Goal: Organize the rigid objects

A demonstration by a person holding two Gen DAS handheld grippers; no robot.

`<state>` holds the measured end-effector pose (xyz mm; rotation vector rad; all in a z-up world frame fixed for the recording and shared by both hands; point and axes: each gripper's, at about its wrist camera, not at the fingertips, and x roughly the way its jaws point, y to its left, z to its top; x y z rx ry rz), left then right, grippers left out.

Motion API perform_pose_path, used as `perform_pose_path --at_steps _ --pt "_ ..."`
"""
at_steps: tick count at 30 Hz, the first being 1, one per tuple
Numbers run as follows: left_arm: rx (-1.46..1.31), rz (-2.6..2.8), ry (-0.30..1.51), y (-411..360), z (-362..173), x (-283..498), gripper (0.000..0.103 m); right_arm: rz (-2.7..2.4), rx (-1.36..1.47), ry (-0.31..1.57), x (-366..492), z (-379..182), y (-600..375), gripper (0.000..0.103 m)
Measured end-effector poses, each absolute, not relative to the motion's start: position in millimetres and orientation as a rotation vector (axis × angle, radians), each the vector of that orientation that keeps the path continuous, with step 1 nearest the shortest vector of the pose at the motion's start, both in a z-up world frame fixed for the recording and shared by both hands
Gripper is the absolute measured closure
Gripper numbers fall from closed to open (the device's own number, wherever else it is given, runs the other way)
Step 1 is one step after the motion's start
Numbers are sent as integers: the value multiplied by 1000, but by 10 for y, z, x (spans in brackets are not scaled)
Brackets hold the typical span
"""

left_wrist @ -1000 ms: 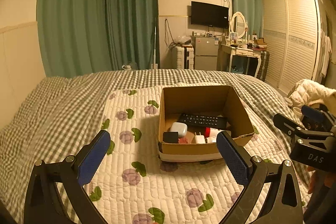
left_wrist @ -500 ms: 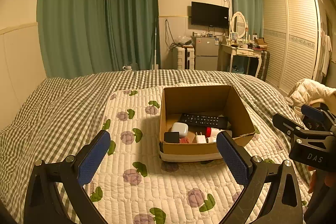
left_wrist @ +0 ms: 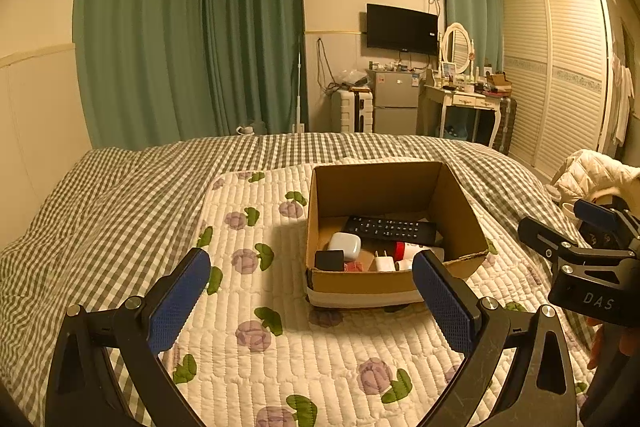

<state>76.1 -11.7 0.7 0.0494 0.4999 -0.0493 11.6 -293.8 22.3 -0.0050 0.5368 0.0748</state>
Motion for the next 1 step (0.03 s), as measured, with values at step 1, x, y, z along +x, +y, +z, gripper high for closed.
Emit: perform_pose_path --at_steps 1 --pt "47 -50 503 -112 1 770 0 75 -6 539 117 216 -2939 0"
